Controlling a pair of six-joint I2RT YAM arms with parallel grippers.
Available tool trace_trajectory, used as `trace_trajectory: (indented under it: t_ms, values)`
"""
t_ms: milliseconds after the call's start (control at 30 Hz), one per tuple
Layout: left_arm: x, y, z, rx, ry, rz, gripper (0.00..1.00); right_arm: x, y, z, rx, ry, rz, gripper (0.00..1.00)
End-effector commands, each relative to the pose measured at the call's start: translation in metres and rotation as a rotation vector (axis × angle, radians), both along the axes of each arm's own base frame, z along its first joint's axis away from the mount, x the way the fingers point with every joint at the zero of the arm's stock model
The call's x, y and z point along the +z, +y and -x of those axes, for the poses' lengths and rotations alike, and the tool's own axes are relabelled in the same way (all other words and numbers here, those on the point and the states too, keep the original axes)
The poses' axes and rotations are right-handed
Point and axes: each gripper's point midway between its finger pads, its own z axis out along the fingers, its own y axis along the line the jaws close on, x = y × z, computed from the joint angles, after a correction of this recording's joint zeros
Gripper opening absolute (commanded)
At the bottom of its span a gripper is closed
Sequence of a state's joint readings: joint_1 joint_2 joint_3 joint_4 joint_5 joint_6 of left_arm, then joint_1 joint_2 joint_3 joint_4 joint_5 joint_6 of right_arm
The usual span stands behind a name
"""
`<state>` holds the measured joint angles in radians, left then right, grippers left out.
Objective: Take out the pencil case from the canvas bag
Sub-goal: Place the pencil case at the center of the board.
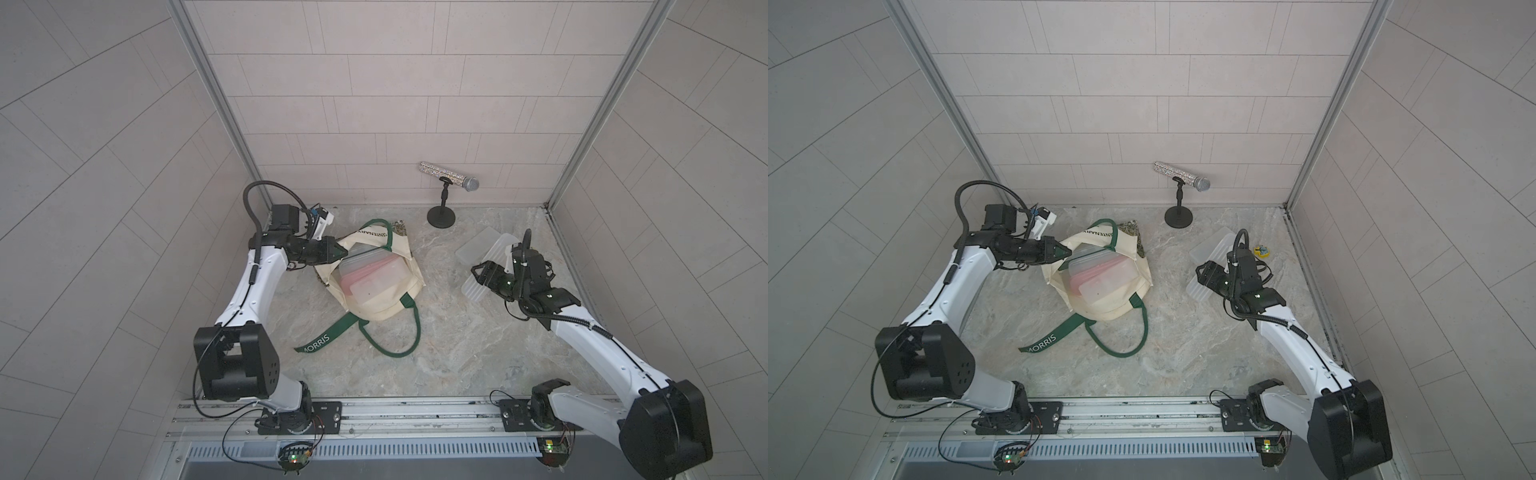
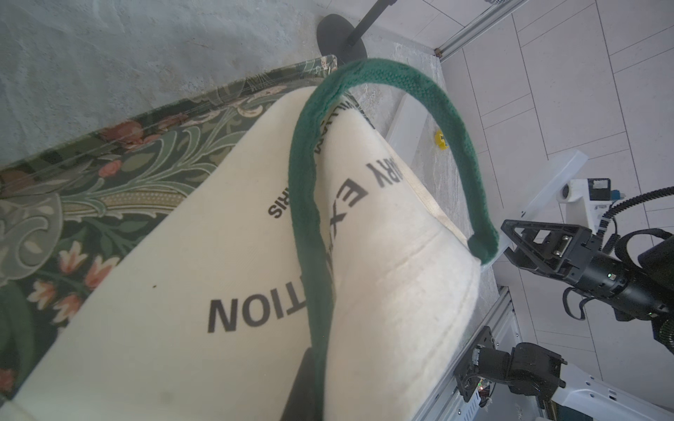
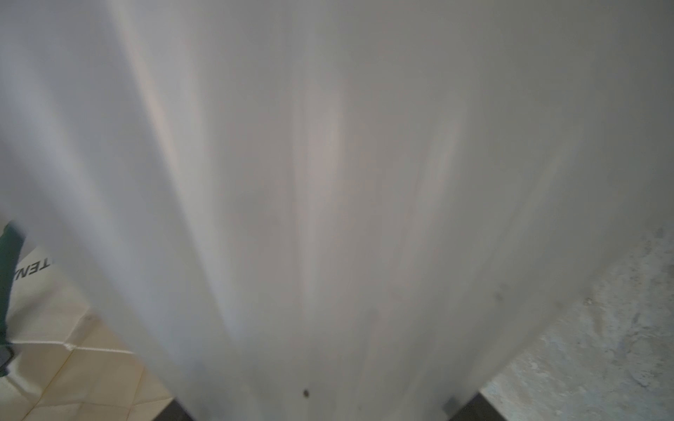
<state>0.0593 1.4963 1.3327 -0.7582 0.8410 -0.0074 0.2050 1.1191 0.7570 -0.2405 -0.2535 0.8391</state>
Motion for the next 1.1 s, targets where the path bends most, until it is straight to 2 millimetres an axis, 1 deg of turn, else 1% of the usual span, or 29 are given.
trace_trajectory:
  t_ms: [0, 233, 400, 467, 600, 733, 900, 1067]
  values:
    - [0.012, -0.003, 0.004, -0.014, -0.045, 0.02, 0.0, -0.006, -0.02, -0.004, -0.066, 0.038, 0.041, 0.67]
    - [0.008, -0.004, 0.003, -0.017, -0.028, 0.03, 0.0, -0.034, -0.05, -0.005, -0.154, 0.168, 0.049, 0.67]
    - [0.007, -0.003, 0.004, -0.016, -0.036, 0.018, 0.0, -0.049, -0.061, -0.009, -0.187, 0.233, 0.048, 0.67]
    - [0.007, -0.003, 0.005, -0.015, -0.035, 0.018, 0.0, -0.059, -0.064, -0.009, -0.206, 0.269, 0.043, 0.67]
    - [0.006, -0.003, 0.005, -0.014, -0.03, 0.026, 0.0, -0.075, -0.07, -0.01, -0.245, 0.329, 0.014, 0.67]
    - [0.007, -0.004, 0.005, -0.016, -0.034, 0.024, 0.0, -0.084, -0.071, -0.015, -0.254, 0.363, 0.009, 0.67]
    - [0.005, -0.004, 0.005, -0.016, -0.032, 0.026, 0.0, -0.097, -0.068, -0.023, -0.238, 0.419, -0.033, 0.67]
    - [0.004, -0.003, 0.005, -0.01, -0.03, 0.024, 0.0, -0.113, -0.069, -0.026, -0.267, 0.473, -0.067, 0.67]
